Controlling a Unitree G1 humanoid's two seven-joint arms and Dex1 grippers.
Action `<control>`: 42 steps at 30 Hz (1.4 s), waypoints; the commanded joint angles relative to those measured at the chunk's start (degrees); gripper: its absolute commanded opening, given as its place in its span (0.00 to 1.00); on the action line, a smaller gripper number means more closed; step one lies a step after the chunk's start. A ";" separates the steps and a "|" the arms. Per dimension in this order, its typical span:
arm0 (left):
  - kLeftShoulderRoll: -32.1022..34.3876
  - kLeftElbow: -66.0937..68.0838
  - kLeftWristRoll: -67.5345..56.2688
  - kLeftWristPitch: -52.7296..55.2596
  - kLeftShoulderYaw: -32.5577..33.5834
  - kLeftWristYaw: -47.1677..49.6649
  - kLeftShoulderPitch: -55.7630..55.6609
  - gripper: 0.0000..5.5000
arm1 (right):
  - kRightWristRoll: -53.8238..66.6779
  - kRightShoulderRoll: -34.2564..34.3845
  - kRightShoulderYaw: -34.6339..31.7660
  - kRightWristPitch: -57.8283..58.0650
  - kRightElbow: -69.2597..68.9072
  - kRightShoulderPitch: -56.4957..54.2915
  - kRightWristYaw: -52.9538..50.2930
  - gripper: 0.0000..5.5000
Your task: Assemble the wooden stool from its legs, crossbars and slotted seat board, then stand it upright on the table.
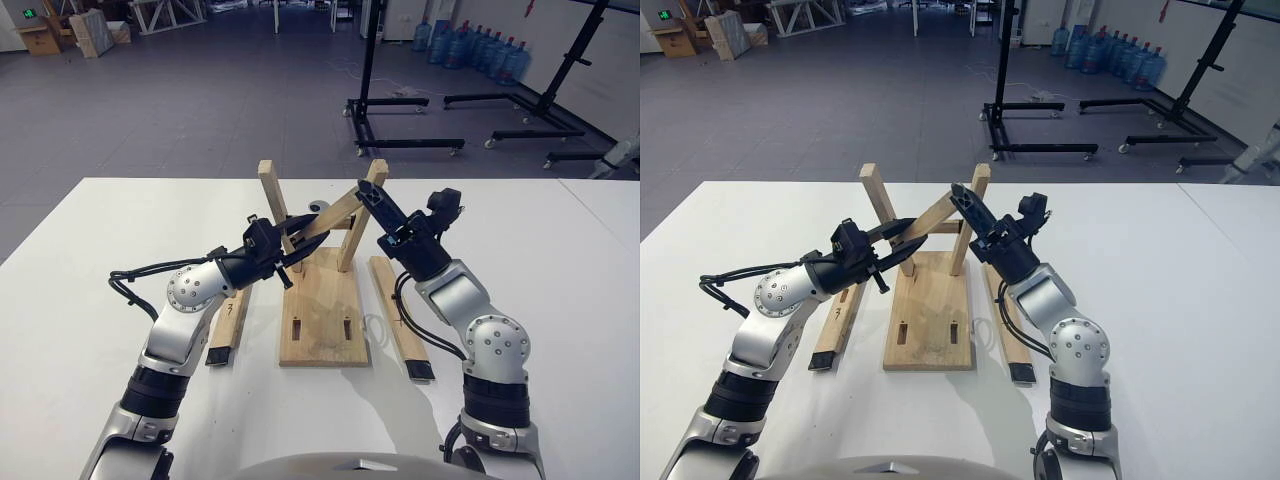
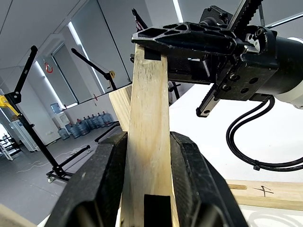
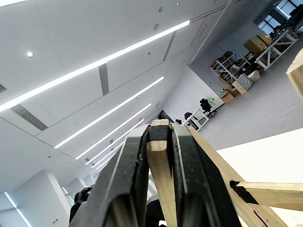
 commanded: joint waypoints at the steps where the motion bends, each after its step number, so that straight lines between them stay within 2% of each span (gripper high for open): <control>1: -0.11 1.17 1.26 0.63 -0.70 0.58 -1.18 0.23 | 0.14 0.23 0.23 0.12 -0.36 -0.96 0.21 0.09; 4: -0.61 2.01 1.31 2.32 -0.59 1.57 -1.08 0.23 | -0.37 0.17 -0.16 -0.37 -0.28 -1.38 0.49 0.09; 6: -1.27 2.35 0.57 3.55 -0.14 2.16 -0.81 0.33 | -1.26 0.03 -0.80 -1.21 -0.26 -1.94 0.73 0.08; 12: -1.35 2.12 1.02 4.50 0.24 3.77 1.35 0.46 | -3.14 -2.56 -4.89 -3.71 -1.78 -2.48 -1.95 0.07; 14: -1.23 1.37 1.52 4.25 0.49 4.75 3.11 0.52 | -3.28 -5.62 -6.71 -2.79 -3.01 -1.06 -2.03 0.07; 19: -1.41 -1.62 3.22 3.79 1.67 9.01 9.16 0.53 | -3.55 -16.17 -11.71 1.42 -6.76 7.28 0.02 0.07; 24: -3.50 -5.15 5.02 4.39 4.69 16.90 14.55 0.53 | -11.98 -22.87 -10.05 2.85 -18.32 21.02 -0.29 0.07; 27: -5.17 -5.04 6.00 4.38 6.62 21.38 14.95 0.53 | -20.49 -22.23 -6.29 -0.22 -21.07 25.68 -0.70 0.07; 34: -5.97 -3.63 6.91 5.04 8.03 24.84 11.57 0.53 | -32.06 -14.39 -2.71 -7.59 -20.93 27.16 -6.99 0.07; 42: -6.53 -2.51 7.25 4.49 6.27 24.30 10.74 0.53 | -34.99 -10.79 -2.58 -7.30 -15.50 24.61 -9.84 0.07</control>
